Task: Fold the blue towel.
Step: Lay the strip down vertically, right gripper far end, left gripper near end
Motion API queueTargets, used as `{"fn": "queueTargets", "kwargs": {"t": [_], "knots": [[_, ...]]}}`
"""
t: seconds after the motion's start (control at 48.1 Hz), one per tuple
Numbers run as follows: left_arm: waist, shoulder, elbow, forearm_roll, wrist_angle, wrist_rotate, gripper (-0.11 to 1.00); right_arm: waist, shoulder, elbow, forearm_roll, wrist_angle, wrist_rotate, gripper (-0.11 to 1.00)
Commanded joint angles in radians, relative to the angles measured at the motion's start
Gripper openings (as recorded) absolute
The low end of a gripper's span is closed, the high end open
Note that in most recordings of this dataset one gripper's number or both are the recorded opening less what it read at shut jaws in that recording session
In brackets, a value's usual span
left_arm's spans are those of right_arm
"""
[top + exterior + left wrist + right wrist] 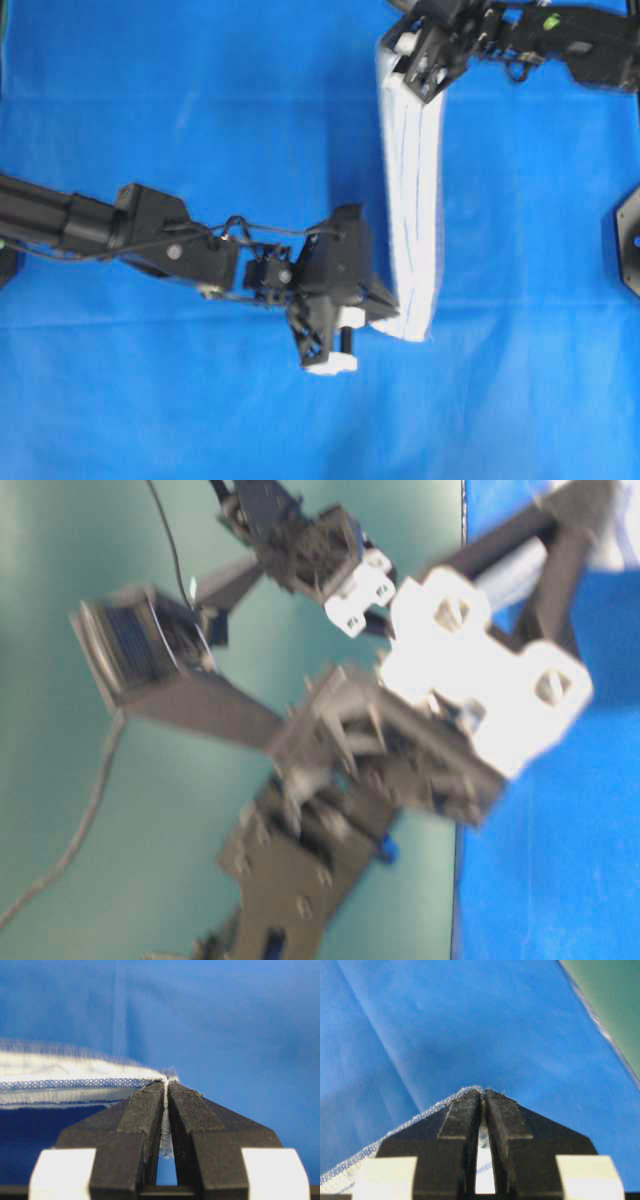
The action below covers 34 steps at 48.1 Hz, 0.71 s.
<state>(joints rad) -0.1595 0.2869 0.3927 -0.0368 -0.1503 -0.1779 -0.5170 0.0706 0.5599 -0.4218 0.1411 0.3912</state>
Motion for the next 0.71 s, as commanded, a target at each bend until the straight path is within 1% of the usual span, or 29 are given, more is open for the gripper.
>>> {"fn": "queueTargets", "kwargs": {"t": [0.0,0.104,0.458,0.499,0.603,0.645,0.686], "knots": [[-0.020,-0.054,0.023,-0.002,-0.035,-0.011,0.02,0.006,0.015,-0.063,-0.003,0.003,-0.002,0.06],[-0.021,-0.061,0.046,-0.002,-0.043,-0.025,0.02,0.014,0.031,-0.081,-0.003,0.012,-0.009,0.06],[-0.020,-0.052,0.043,-0.002,-0.043,-0.032,0.03,0.020,0.034,-0.086,-0.003,0.012,-0.017,0.06],[-0.020,-0.052,0.043,-0.002,-0.043,-0.044,0.05,0.020,0.034,-0.086,-0.003,0.012,-0.017,0.07],[-0.023,-0.052,0.041,-0.002,-0.037,-0.094,0.19,0.018,0.034,-0.086,-0.005,0.012,-0.017,0.09],[-0.028,-0.052,0.043,-0.002,-0.031,-0.120,0.26,0.017,0.034,-0.086,-0.005,0.012,-0.017,0.18],[-0.032,-0.054,0.046,-0.002,-0.021,-0.146,0.32,0.018,0.034,-0.086,-0.008,0.012,-0.017,0.29]]}}
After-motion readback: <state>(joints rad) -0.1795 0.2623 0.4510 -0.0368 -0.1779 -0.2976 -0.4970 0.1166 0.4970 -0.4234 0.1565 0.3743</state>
